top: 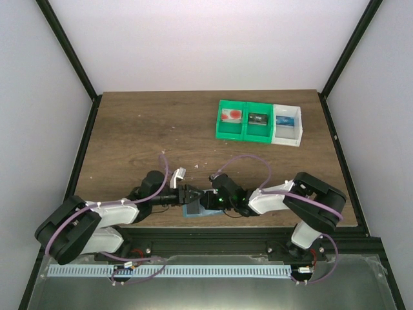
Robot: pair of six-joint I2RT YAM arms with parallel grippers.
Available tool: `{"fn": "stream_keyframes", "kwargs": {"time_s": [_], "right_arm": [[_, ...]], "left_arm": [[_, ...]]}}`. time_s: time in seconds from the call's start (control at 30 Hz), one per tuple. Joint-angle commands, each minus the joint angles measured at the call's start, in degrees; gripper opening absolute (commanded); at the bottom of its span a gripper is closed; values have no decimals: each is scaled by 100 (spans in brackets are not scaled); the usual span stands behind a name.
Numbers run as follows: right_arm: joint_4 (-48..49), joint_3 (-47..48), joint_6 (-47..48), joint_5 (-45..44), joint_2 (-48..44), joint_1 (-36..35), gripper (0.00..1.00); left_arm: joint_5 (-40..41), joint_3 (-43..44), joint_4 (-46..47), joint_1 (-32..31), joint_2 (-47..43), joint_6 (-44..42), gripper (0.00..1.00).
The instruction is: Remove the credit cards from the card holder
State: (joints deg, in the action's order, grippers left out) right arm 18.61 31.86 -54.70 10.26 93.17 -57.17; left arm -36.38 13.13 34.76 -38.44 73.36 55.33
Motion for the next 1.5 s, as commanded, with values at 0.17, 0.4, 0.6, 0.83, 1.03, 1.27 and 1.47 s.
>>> {"fn": "stream_keyframes", "kwargs": {"time_s": [0.17, 0.4, 0.6, 0.83, 1.03, 1.27, 1.47], "right_arm": [[-1159, -186, 23, -980, -998, -67, 13], [-1995, -500, 73, -1747, -2363, -66, 23], [-1890, -470, 246, -1418, -2869, -66, 24], [-1822, -159, 416, -1048, -2391, -65, 25], [-1670, 67, 541, -737, -1873, -67, 25], [-1852, 325, 517, -697, -1380, -67, 24], [-1884, 62, 301, -860, -1127, -67, 21]], "left_arm": [[-62, 224, 514, -83, 338, 66, 62], [-49, 345, 955, -247, 814, 202, 62], [-169, 504, 1155, -278, 937, 242, 62], [417, 453, -160, -261, 423, -211, 62], [615, 160, -464, -180, 198, -249, 57], [631, 51, -541, -86, 242, -341, 55], [617, -19, -501, -51, 460, -441, 54]]}}
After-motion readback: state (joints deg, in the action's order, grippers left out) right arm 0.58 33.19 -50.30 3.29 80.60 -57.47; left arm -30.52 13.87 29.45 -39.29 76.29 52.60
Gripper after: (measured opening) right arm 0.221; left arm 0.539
